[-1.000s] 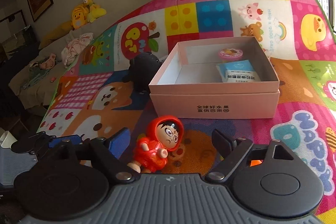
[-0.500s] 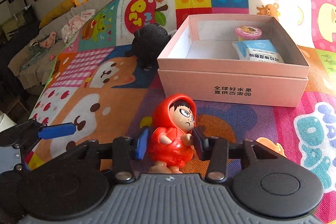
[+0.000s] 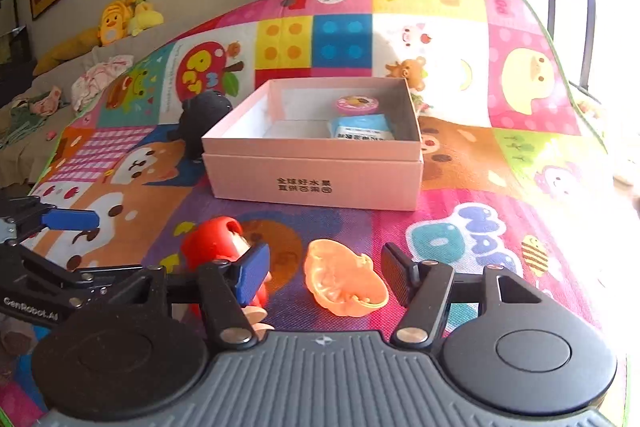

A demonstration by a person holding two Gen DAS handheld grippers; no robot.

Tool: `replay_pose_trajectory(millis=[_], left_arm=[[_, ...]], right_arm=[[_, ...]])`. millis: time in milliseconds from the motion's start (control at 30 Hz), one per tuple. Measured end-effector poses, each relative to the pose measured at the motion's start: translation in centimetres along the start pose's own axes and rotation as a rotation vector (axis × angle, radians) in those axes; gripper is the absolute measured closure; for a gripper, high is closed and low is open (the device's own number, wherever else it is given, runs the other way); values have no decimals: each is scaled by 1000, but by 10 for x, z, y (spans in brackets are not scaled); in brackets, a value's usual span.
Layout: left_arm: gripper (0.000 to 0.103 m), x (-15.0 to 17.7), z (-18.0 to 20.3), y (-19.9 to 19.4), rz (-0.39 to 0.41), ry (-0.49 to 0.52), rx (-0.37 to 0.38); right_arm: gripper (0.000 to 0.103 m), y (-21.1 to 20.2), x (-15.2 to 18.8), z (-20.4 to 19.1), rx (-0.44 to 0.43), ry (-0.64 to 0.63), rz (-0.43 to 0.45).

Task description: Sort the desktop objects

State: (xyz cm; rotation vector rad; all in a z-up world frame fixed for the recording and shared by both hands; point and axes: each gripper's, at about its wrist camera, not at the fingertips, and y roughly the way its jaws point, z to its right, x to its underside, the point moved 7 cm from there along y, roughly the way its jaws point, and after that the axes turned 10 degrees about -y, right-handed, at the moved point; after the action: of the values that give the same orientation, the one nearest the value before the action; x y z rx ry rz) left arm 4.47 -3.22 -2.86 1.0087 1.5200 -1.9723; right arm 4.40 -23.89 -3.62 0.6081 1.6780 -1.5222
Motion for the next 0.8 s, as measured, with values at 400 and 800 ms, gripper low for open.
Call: replay_pose_trajectory(millis=[400, 800], left_arm=[[0, 8, -12, -2, -2, -44, -9], [0, -3, -87, -10, 52, -230, -238]], right_arm=[[50, 14, -13, -7, 2, -8, -16], [50, -6, -26, -138, -389, -297, 49]])
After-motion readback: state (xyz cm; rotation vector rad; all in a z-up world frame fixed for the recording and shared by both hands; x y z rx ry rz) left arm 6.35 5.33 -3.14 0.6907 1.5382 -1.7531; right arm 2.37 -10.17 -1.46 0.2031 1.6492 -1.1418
